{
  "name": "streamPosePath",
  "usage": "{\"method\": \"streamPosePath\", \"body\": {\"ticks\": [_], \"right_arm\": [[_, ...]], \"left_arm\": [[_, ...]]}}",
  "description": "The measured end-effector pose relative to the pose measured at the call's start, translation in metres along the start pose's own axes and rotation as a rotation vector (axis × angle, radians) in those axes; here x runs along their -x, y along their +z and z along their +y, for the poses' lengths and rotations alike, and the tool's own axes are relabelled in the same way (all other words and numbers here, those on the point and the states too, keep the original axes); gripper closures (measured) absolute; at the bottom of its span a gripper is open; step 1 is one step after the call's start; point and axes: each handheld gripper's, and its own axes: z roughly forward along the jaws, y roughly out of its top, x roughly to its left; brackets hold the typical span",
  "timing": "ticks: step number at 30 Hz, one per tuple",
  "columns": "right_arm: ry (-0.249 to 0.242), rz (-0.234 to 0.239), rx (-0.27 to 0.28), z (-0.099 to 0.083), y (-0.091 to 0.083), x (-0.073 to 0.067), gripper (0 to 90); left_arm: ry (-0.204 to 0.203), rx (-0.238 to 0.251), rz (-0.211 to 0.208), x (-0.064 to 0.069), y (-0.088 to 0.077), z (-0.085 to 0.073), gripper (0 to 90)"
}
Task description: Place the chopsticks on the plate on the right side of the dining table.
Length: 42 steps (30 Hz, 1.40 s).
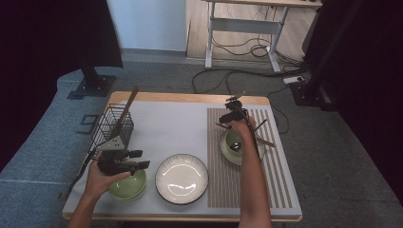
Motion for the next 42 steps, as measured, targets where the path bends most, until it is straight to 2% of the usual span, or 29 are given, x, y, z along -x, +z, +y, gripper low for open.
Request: {"method": "streamPosePath", "body": {"ticks": [10, 18, 30, 42], "right_arm": [[-0.041, 0.025, -0.005, 0.000, -0.002, -0.004, 28.6], [-0.022, 0.035, 0.022, 0.002, -0.004, -0.006, 28.4], [-0.018, 0.025, 0.001, 0.001, 0.001, -0.009, 28.1], [-0.066, 0.042, -0.013, 0.000, 0.000, -0.012, 26.8]], "left_arm": [[-0.002, 0.000, -0.002, 0.000, 0.000, 0.000, 40.2], [-0.002, -0.002, -0.002, 0.000, 0.001, 0.000, 40.1], [-0.001, -0.001, -0.003, 0.000, 0.000, 0.000, 40.1], [-0.003, -0.001, -0.004, 0.001, 0.000, 0.000, 40.1]]}}
